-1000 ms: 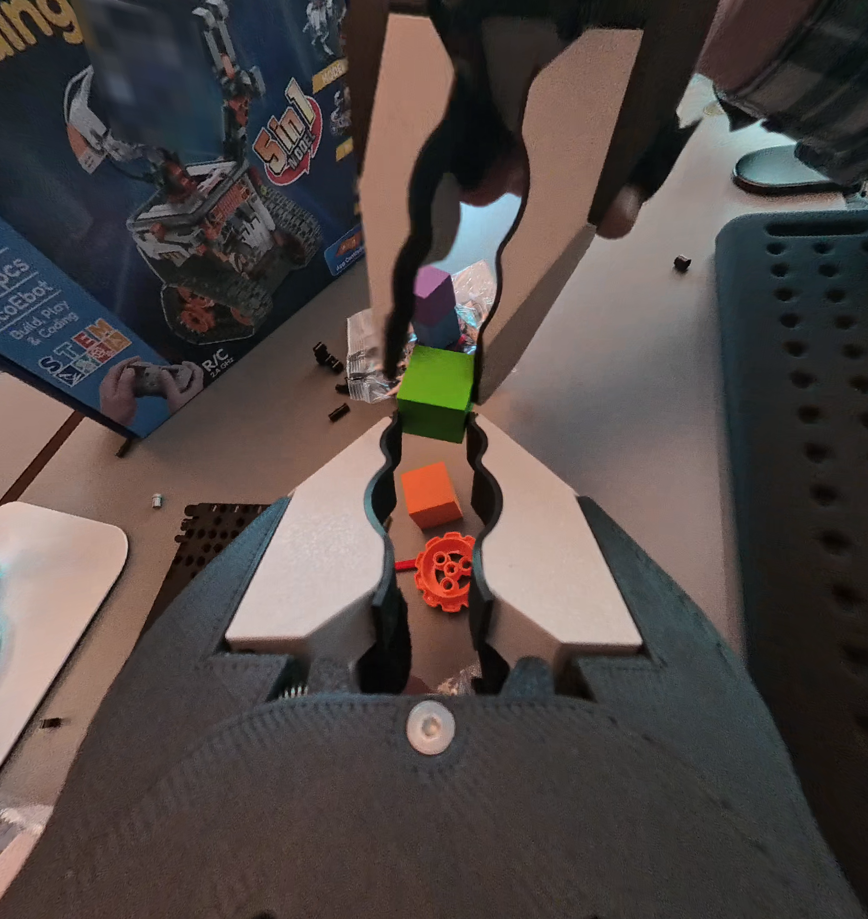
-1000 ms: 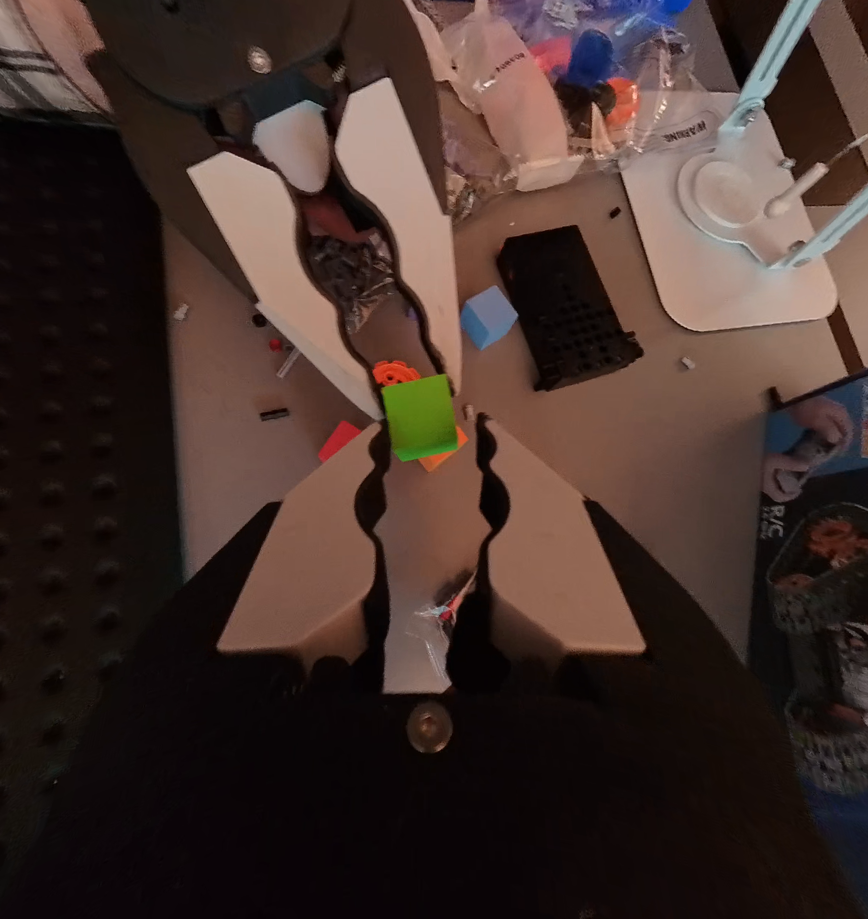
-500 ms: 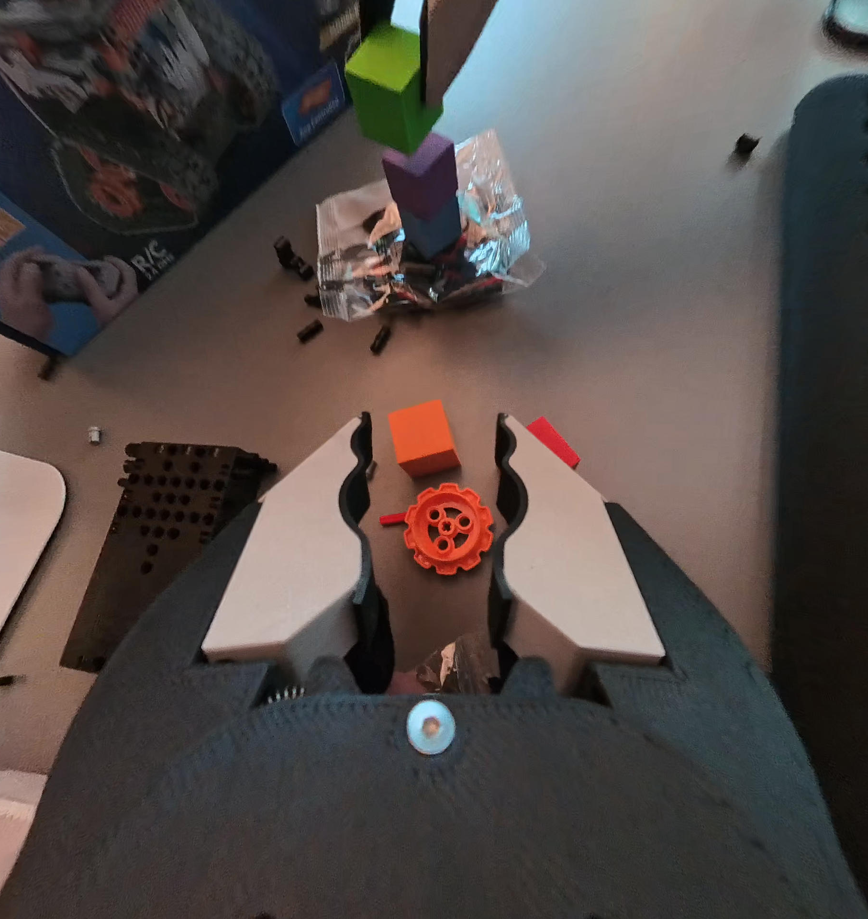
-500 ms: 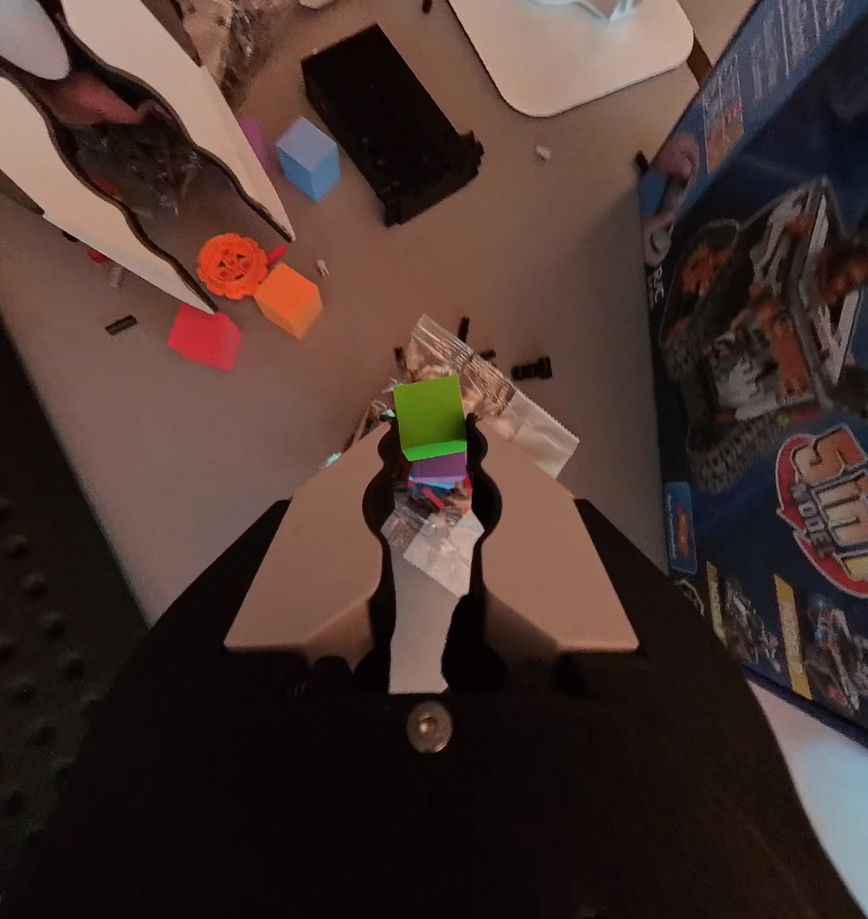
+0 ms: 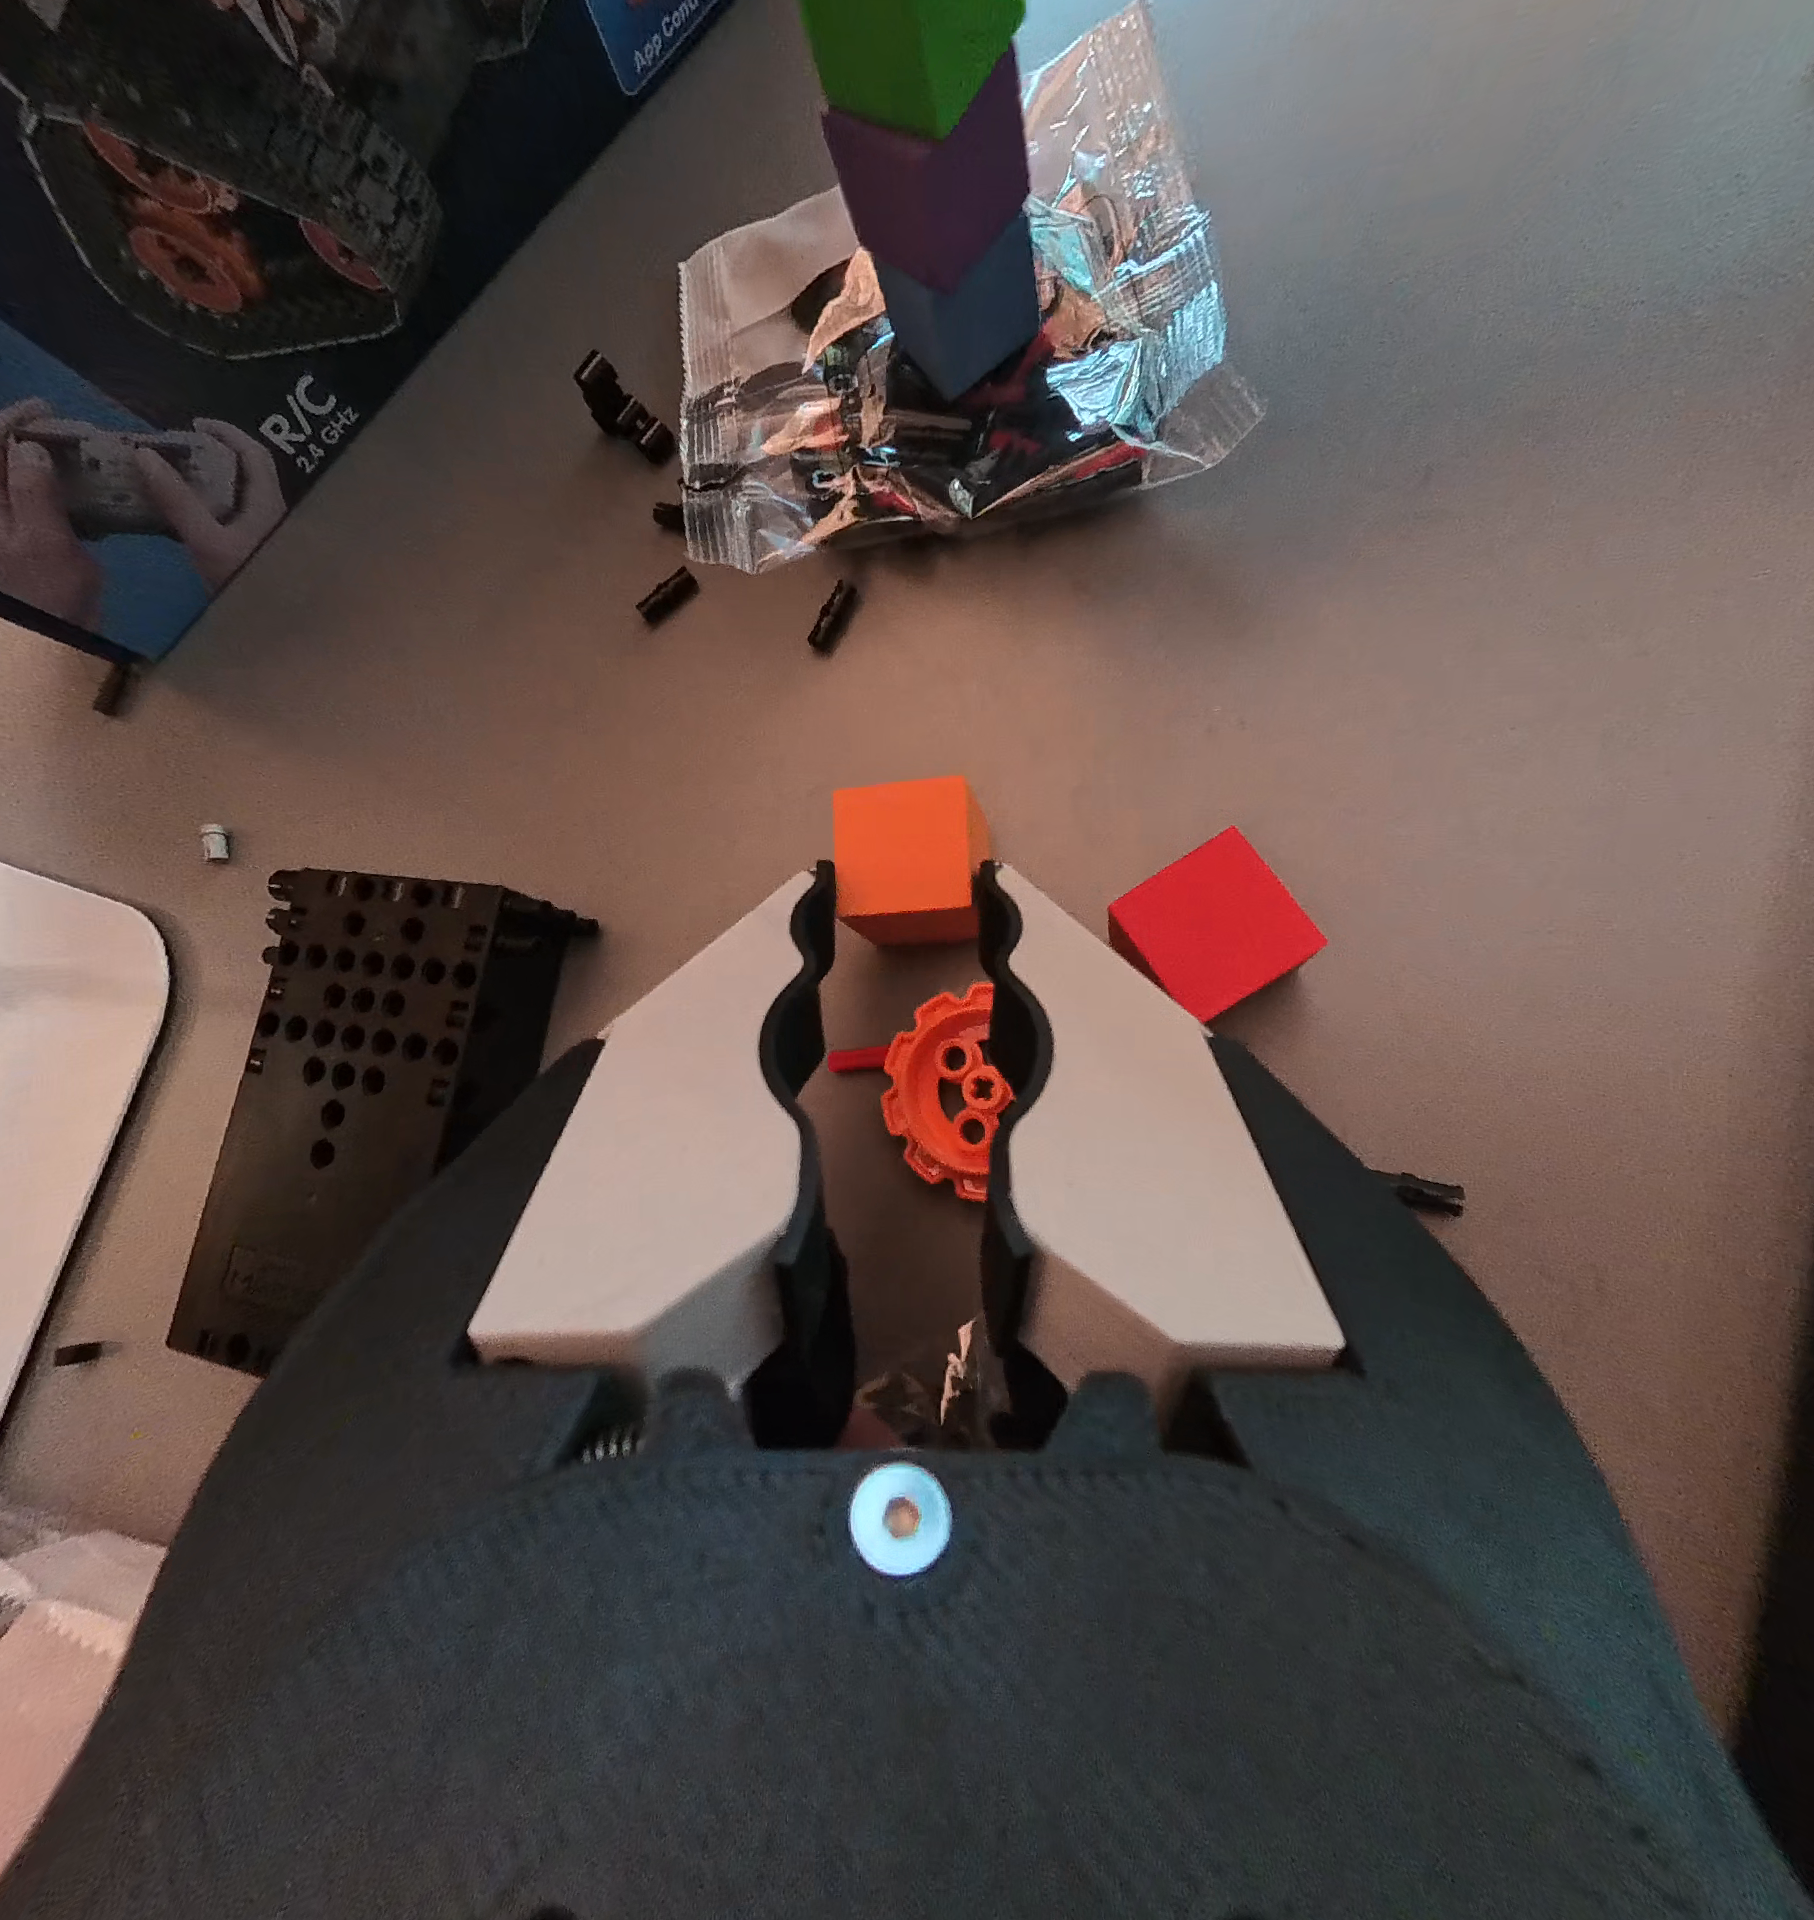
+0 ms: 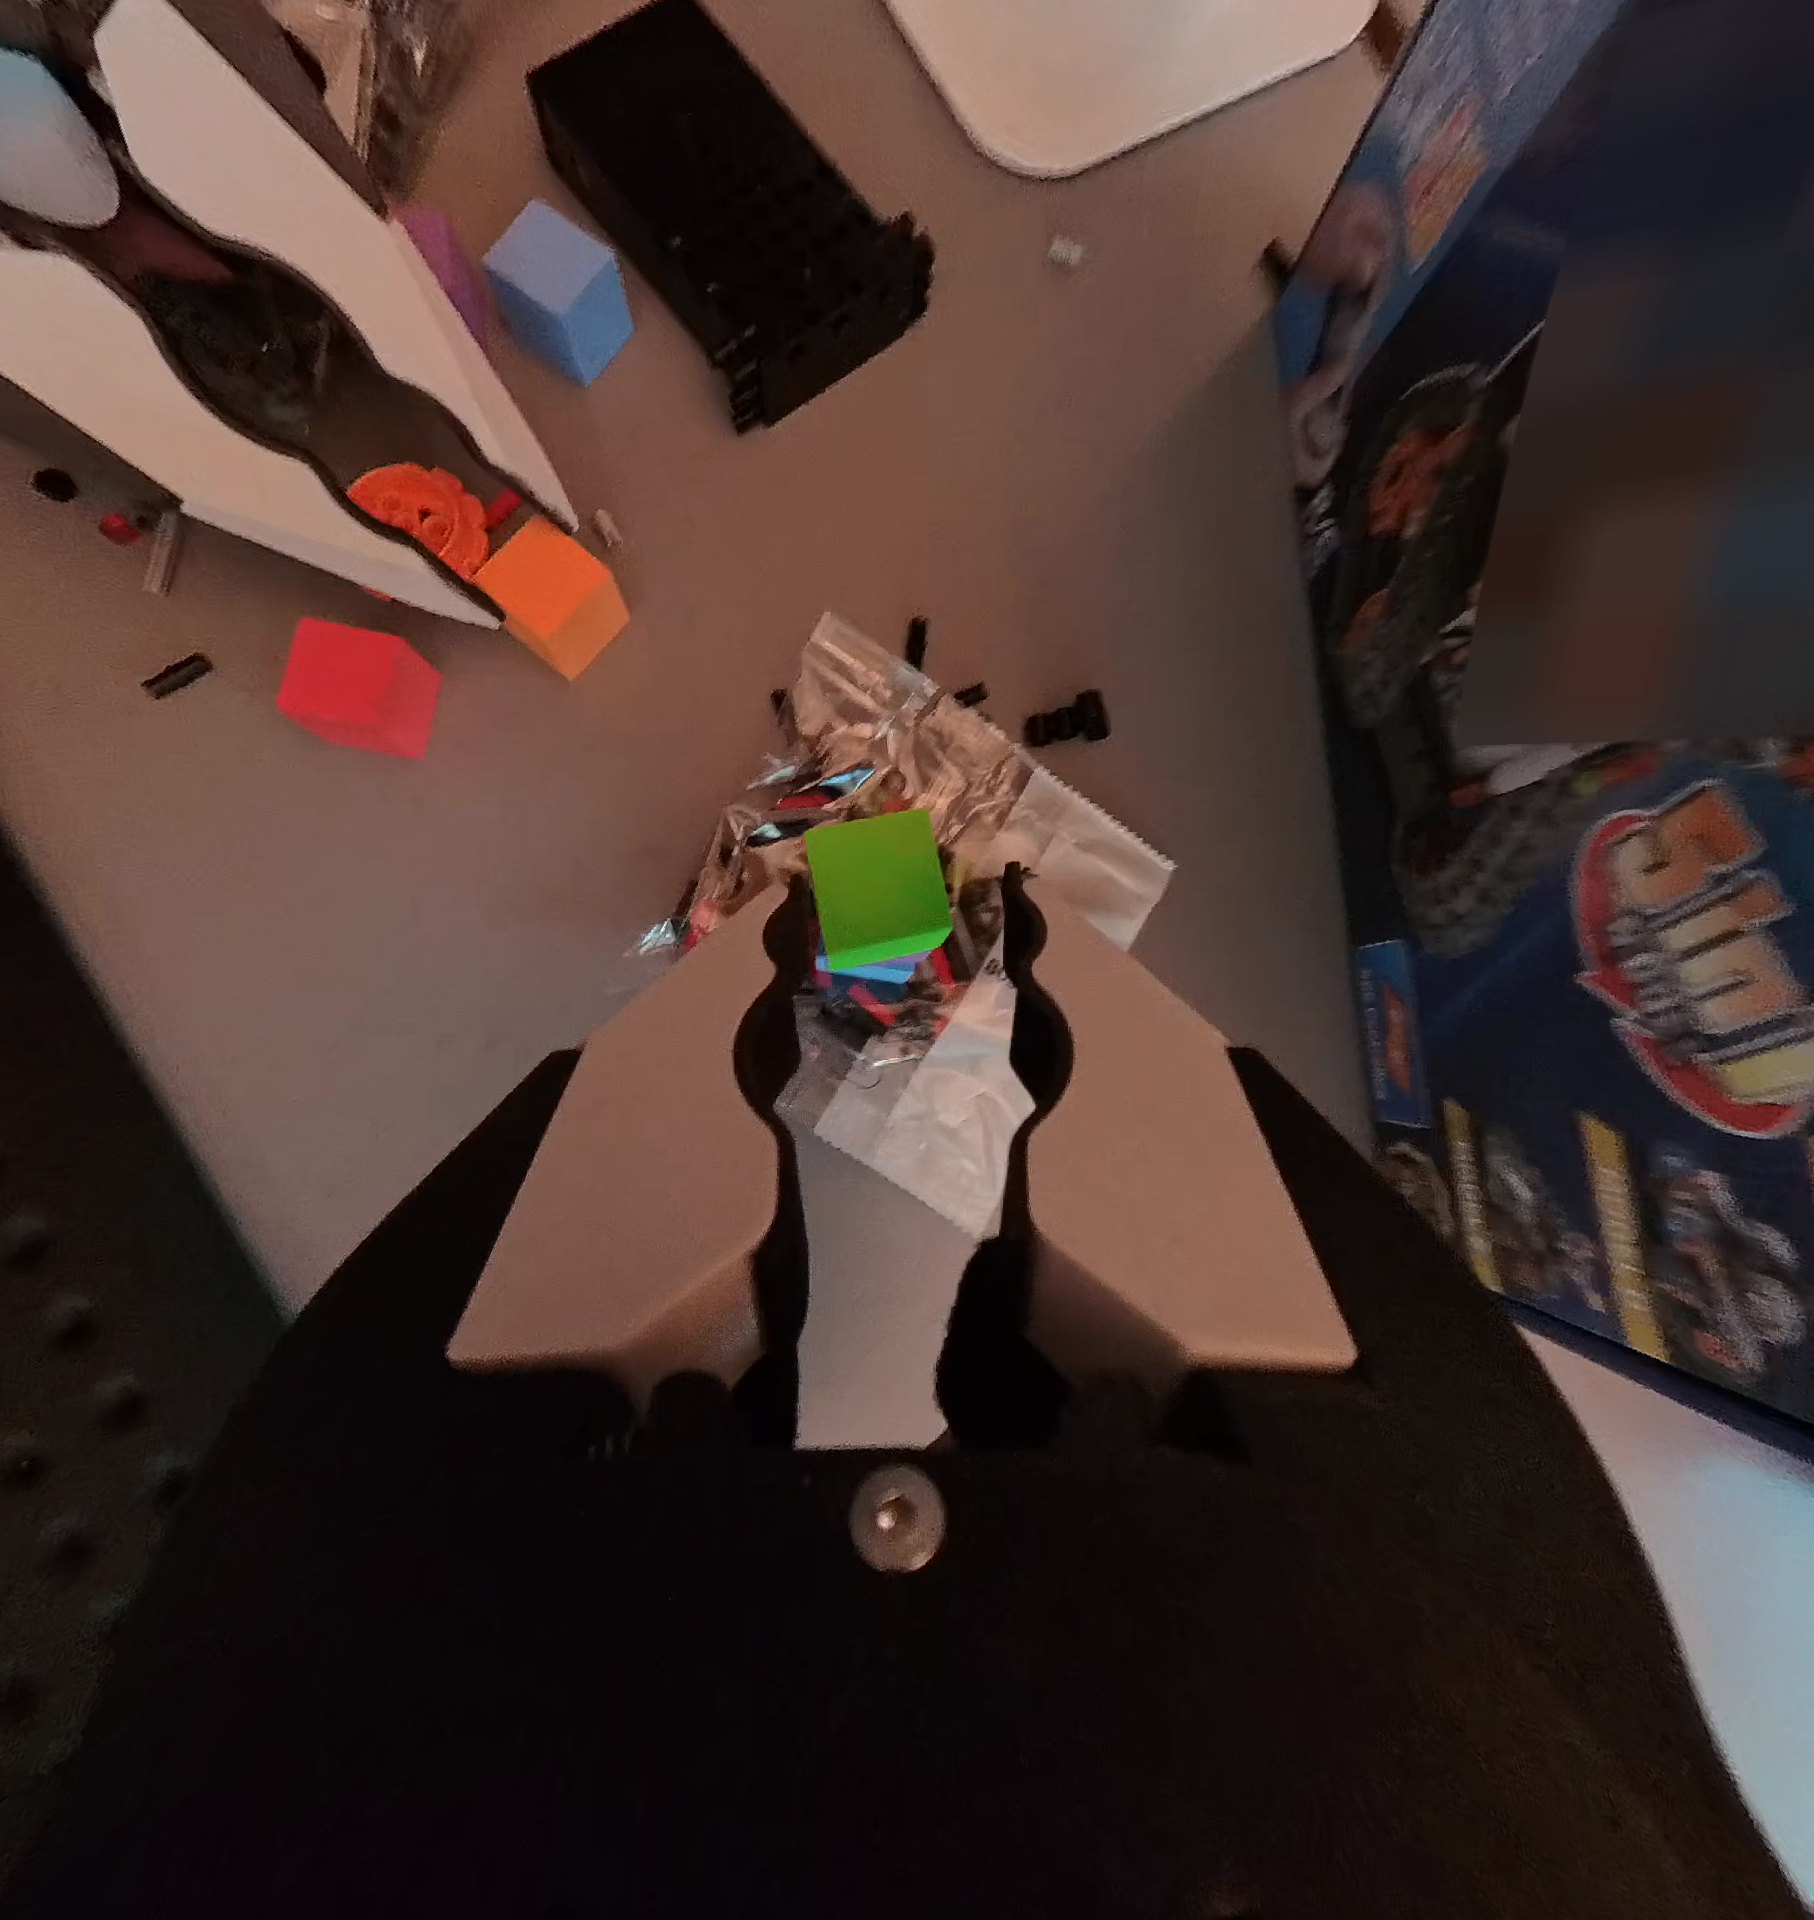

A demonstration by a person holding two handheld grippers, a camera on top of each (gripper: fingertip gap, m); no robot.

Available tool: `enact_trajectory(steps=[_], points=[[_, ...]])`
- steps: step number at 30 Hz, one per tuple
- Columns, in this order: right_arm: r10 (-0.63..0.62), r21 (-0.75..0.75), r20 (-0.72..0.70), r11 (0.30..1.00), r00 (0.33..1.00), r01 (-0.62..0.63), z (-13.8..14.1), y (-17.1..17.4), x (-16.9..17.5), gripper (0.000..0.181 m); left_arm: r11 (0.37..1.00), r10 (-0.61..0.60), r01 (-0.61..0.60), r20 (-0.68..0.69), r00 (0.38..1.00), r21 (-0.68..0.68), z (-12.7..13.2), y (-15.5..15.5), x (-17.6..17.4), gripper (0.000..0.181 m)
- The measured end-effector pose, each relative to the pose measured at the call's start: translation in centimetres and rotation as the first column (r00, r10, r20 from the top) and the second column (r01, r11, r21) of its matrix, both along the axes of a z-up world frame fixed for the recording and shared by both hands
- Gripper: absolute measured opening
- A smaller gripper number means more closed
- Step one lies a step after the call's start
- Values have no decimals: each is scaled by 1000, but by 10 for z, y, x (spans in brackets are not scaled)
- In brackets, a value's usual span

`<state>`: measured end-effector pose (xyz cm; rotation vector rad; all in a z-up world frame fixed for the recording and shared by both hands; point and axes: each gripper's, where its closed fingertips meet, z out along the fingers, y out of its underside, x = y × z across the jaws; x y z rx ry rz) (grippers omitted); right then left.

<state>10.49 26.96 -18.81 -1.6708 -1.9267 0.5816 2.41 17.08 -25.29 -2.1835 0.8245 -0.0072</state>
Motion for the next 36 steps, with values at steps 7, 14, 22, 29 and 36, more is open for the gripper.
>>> enact_trajectory(steps=[7, 14, 22, 29, 36], points=[[235, 109, -91, 968, 968, -225, 24, -72, -29, 38, 993, -65, 58, 64, 996, 105, 29, 0, 16, 25], [385, 65, -50, 922, 921, -382, -3, -108, -43, 30, 953, -212, 185, 90, 973, 238, 59, -11, 42, 25], [364, 62, -61, 931, 930, -360, 13, -98, -34, 26, 944, -223, 181, 129, 966, 277, 71, -12, 43, 36], [75, 36, -131, 997, 989, -71, 36, -23, -10, 26, 958, -280, 277, 38, 959, 76, 28, -32, 40, 50], [-2, -16, -135, 1000, 991, 0, 20, -3, 1, 26, 944, -328, 327, -23, 945, -37, 2, -41, 44, 50]])
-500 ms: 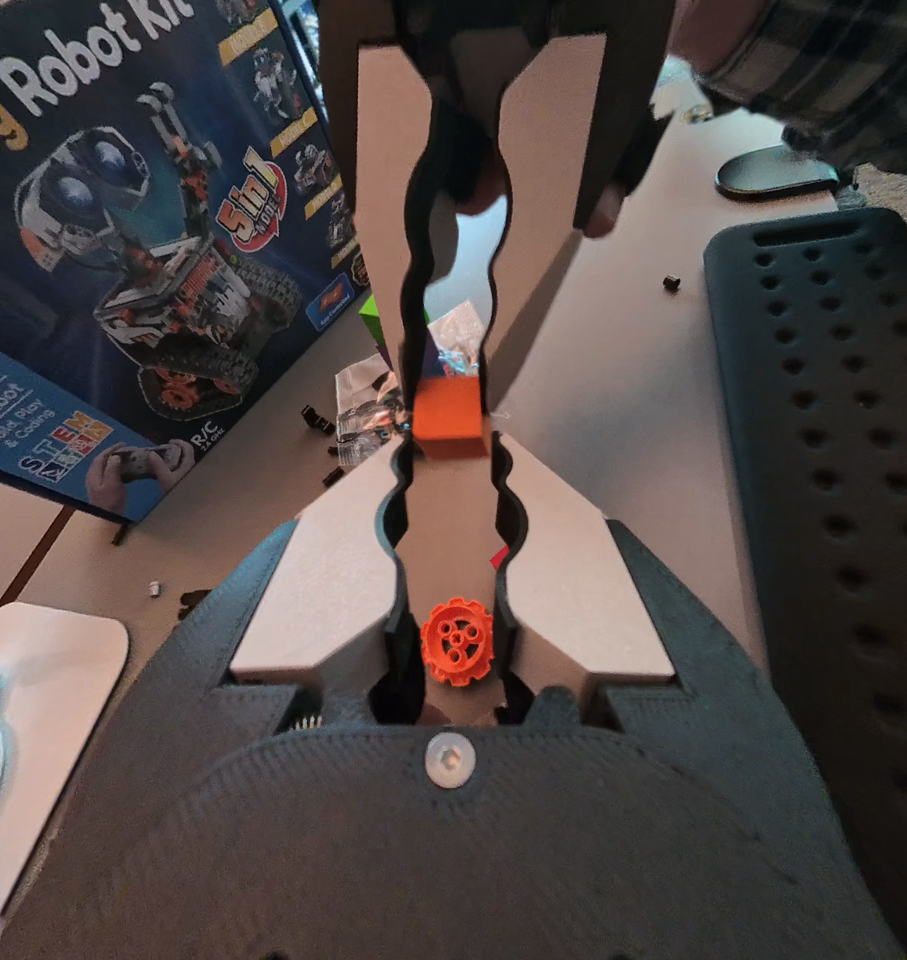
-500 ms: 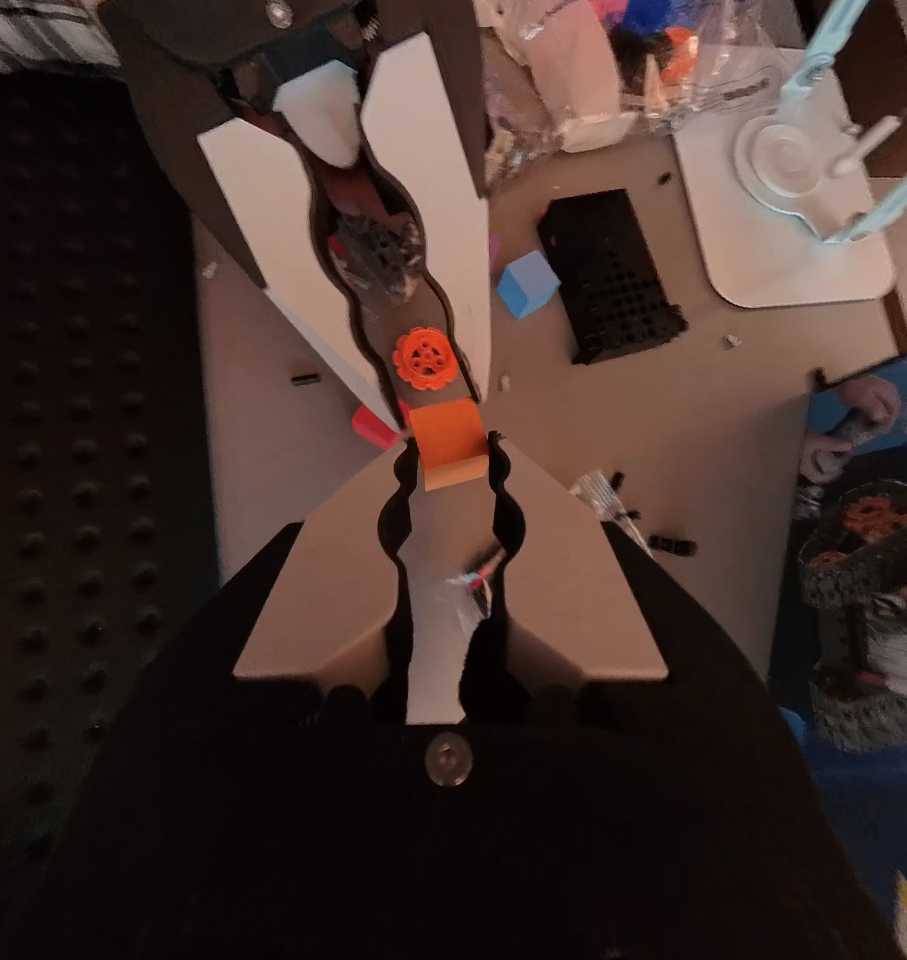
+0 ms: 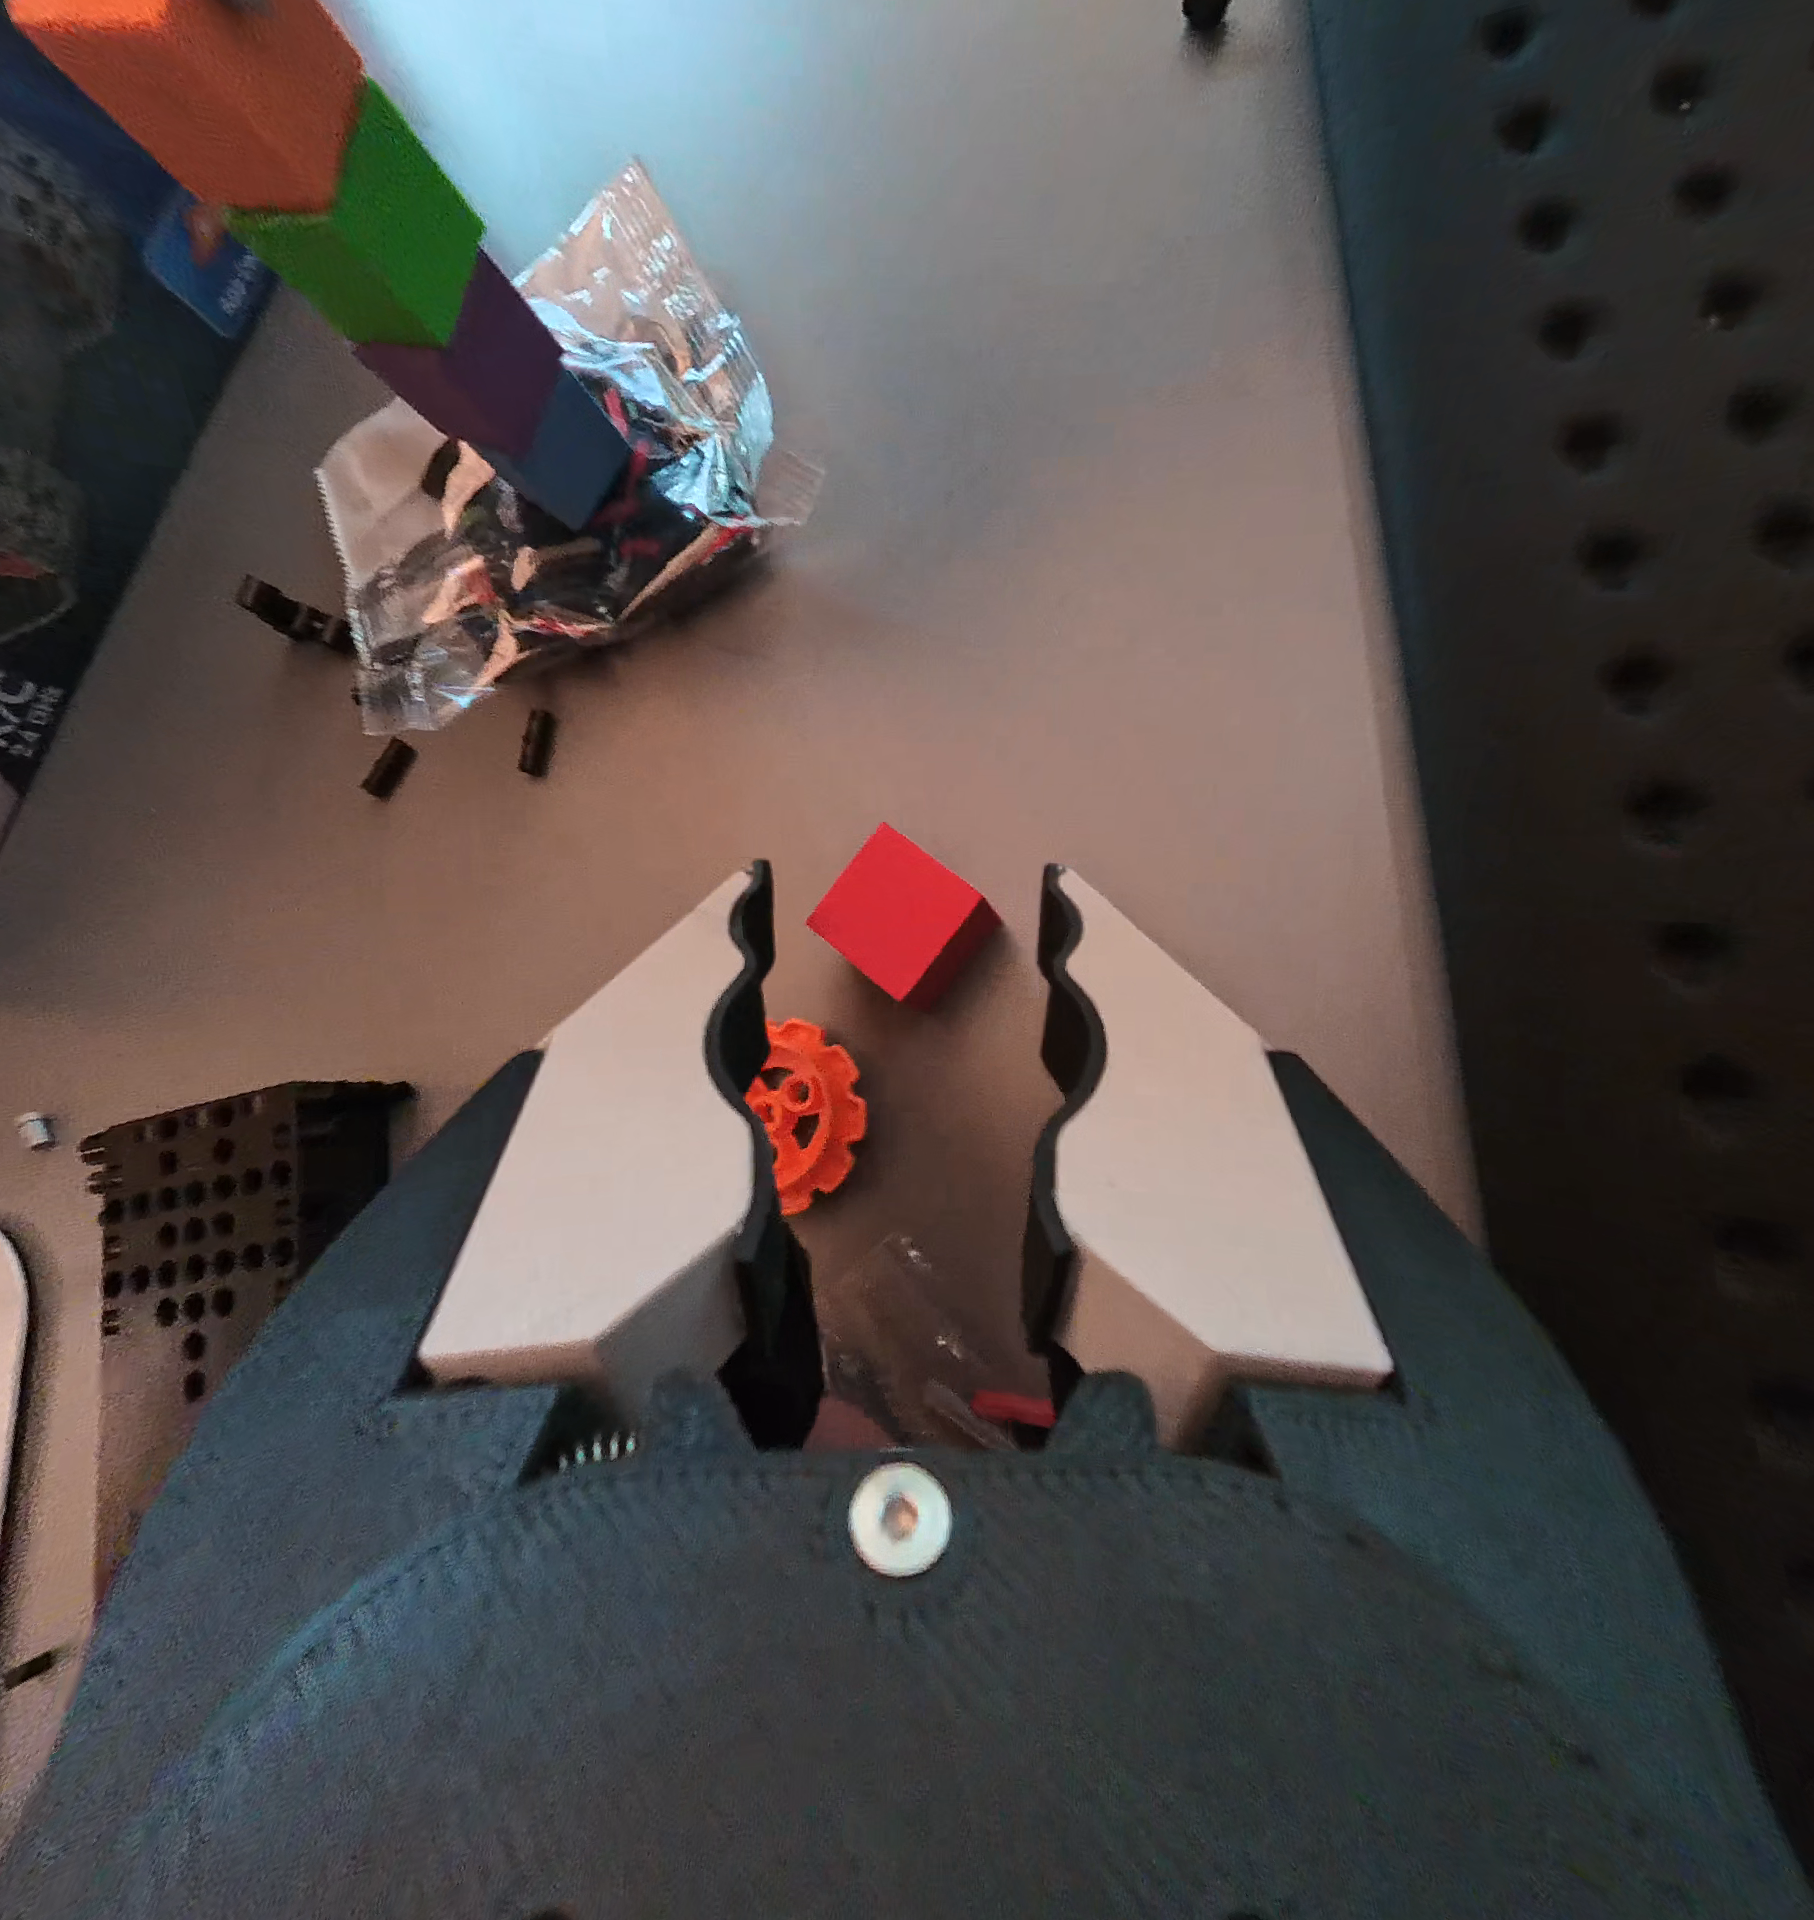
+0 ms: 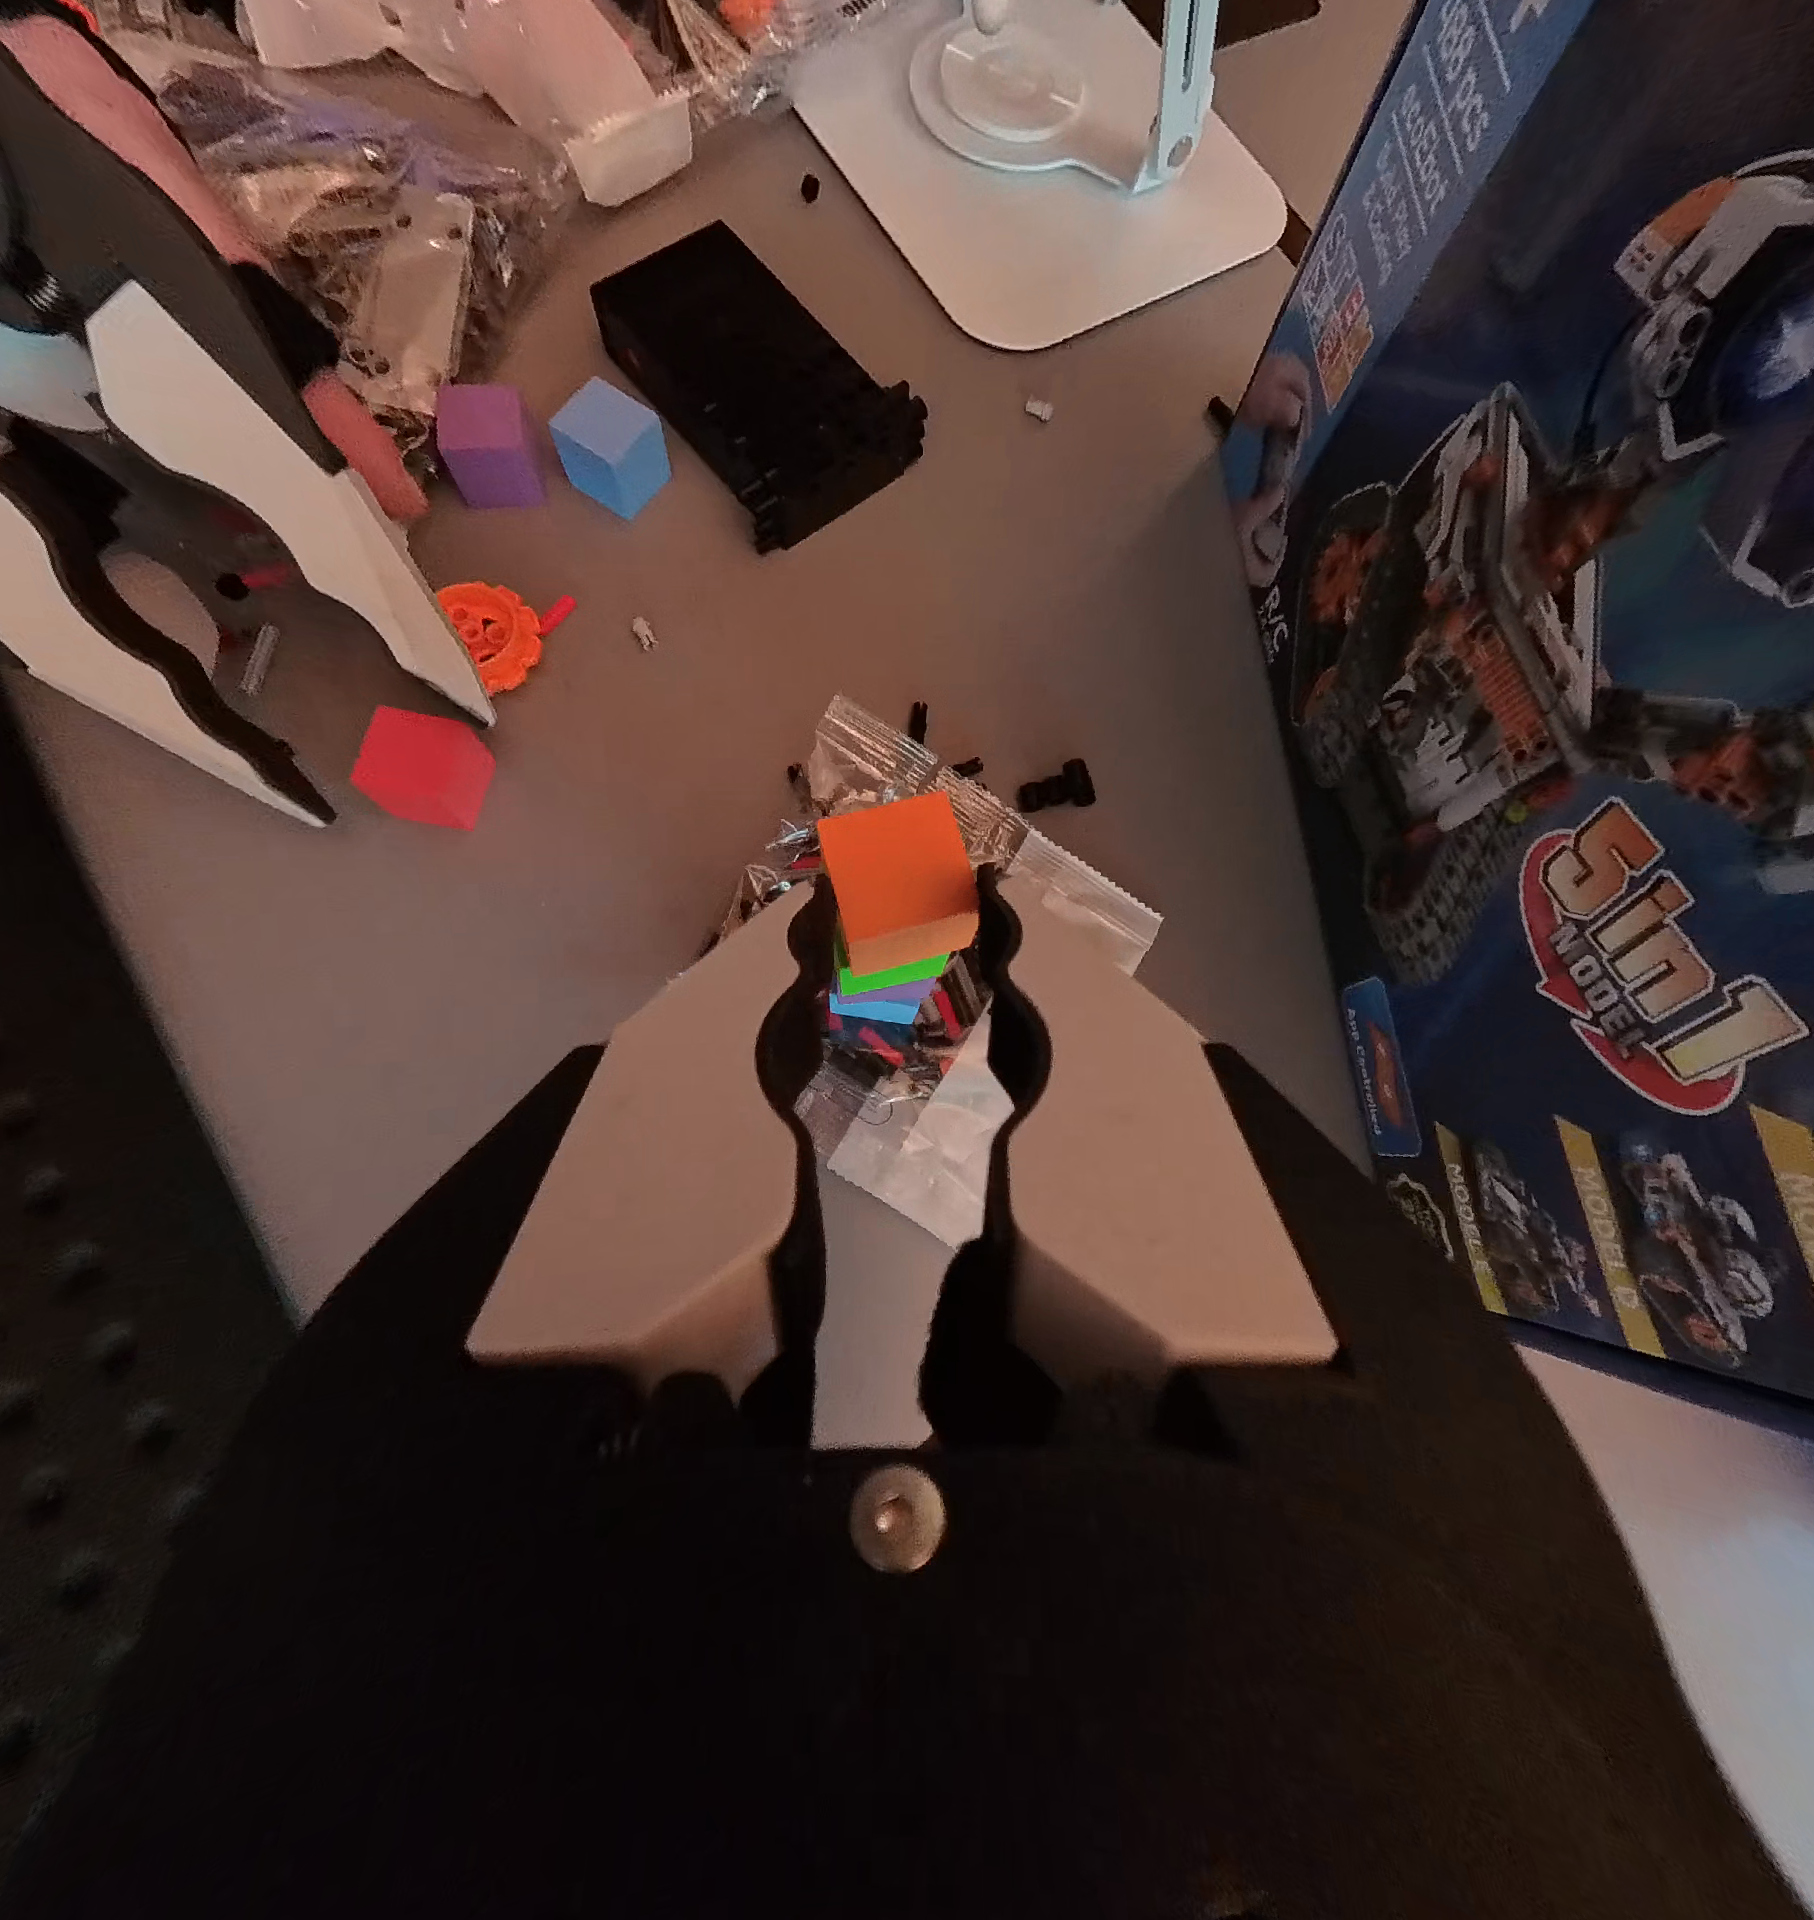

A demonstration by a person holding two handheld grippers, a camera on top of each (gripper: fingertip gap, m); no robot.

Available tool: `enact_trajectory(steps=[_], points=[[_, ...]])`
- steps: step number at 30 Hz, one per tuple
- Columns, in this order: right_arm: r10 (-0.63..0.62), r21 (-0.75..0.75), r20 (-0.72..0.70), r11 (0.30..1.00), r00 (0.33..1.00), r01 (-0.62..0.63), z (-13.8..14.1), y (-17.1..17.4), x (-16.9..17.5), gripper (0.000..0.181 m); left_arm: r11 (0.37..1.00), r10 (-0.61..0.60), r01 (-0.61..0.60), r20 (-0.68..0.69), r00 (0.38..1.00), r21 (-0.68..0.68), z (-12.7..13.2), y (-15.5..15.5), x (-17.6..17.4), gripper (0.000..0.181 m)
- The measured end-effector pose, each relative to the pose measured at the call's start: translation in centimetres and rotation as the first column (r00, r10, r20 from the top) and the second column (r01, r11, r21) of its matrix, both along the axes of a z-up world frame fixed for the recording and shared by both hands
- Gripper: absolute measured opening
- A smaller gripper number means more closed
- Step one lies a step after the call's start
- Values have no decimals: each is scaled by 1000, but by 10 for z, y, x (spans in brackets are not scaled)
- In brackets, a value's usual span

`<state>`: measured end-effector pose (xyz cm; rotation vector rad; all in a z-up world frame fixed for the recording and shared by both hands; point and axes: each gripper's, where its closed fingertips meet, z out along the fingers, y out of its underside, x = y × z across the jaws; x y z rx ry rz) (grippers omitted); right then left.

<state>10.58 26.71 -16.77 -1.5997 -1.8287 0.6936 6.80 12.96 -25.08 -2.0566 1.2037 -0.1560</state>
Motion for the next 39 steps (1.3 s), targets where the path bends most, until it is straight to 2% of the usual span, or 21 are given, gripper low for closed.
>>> enact_trajectory(steps=[4, 7, 10, 12, 14, 17, 22, 31, 39], points=[[-3, -24, -11, 1000, 1000, 3, -1, 1, 1, 26, 999, -12, 10, -31, 999, -43, -11, -4, -2, 48], [-16, -20, -15, 1000, 1000, 15, 1, 3, 3, 36, 999, -4, 2, -54, 999, -34, -13, -2, -4, 37], [-41, 23, -85, 999, 996, 43, 19, 0, 2, 40, 1000, -1, 0, -61, 998, -24, -13, 0, -4, 36], [-2, 87, -112, 996, 994, 12, 30, -16, 1, 39, 1000, 13, -14, -63, 998, -11, -11, 3, -6, 36], [96, 114, -72, 990, 993, -88, 24, -48, -1, 39, 1000, 26, -26, -3, 1000, 17, 0, 7, -3, 36], [194, 119, 8, 974, 981, -193, -3, -84, -7, 42, 996, 47, -56, 112, 993, 76, 23, 13, 1, 36], [240, 139, -30, 962, 970, -234, -28, -114, -25, 43, 984, 79, -122, 296, 952, 130, 54, 23, 6, 36], [268, 166, -129, 955, 955, -245, -23, -125, -30, 29, 985, 51, -107, 361, 931, 136, 64, 20, 9, 36], [318, 194, -264, 942, 910, -273, 3, -132, -24, 25, 997, 27, -64, 590, 807, 41, 87, 12, 16, 36]])
